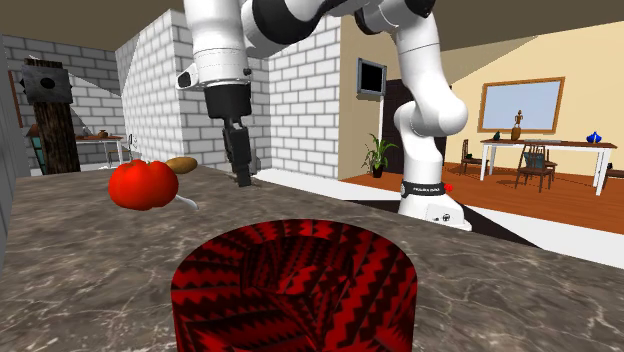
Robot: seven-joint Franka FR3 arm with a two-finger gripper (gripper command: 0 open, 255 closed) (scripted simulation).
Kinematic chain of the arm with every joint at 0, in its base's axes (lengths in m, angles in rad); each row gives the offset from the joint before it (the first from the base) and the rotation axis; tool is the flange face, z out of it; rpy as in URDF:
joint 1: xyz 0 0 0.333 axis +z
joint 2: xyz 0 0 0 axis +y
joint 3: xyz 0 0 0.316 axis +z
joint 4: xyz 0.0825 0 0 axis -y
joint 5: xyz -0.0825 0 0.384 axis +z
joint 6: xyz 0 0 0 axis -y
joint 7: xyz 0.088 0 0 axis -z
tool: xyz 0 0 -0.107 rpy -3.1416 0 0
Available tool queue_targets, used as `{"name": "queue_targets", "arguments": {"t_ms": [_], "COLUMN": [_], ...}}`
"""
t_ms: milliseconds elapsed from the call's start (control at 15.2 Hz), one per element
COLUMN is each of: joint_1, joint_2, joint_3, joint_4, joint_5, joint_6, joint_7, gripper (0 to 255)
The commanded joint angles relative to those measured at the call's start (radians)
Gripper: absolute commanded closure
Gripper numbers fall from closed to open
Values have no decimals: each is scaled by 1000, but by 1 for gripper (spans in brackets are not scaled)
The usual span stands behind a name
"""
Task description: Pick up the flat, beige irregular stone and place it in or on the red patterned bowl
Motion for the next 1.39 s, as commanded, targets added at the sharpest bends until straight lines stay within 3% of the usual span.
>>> {"name": "queue_targets", "arguments": {"t_ms": [0,792,1320], "joint_1": [-1,-5,122], "joint_2": [-13,-60,48], "joint_3": [2,6,68], "joint_4": [14,108,243], "joint_5": [5,23,-17], "joint_6": [-27,-165,-192], "joint_7": [-1,-7,185], "gripper": [255,255,255]}}
